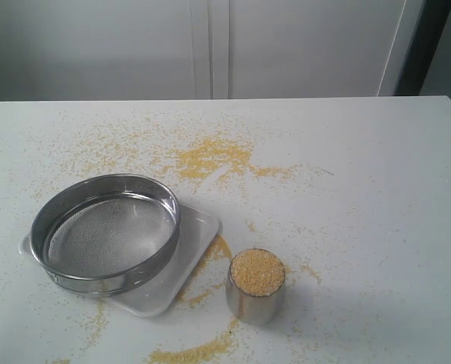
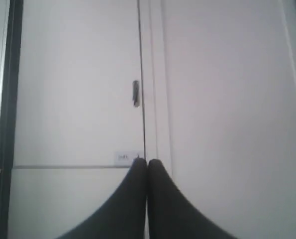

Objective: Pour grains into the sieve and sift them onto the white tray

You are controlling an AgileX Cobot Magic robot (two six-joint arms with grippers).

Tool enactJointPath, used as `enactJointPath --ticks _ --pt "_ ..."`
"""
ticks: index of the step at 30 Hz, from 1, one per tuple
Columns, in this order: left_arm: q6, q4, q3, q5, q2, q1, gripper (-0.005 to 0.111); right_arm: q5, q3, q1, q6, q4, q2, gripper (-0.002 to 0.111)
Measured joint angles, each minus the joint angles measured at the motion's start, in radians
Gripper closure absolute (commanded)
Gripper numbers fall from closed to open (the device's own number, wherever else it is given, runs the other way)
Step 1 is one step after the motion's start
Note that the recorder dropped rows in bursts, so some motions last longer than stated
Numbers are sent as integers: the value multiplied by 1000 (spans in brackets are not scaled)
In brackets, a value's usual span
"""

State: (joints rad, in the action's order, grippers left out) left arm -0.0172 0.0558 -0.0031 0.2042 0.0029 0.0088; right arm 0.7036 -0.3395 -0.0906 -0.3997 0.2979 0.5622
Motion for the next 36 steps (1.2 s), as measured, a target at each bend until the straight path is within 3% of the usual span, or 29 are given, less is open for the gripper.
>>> enactJointPath --ticks 10,22,26,33,36 --pt "0 0 0 0 0 0 107 301 -29 0 -110 396 383 108" --pt "0 0 0 0 0 0 107 408 -64 -40 -194 703 648 105" --pt "0 0 0 0 0 0 107 409 -77 -86 -199 740 730 84" --pt "0 0 0 0 0 0 107 428 -77 -164 -117 751 857 19" --pt "0 0 0 0 0 0 107 409 -79 -181 -86 751 896 8"
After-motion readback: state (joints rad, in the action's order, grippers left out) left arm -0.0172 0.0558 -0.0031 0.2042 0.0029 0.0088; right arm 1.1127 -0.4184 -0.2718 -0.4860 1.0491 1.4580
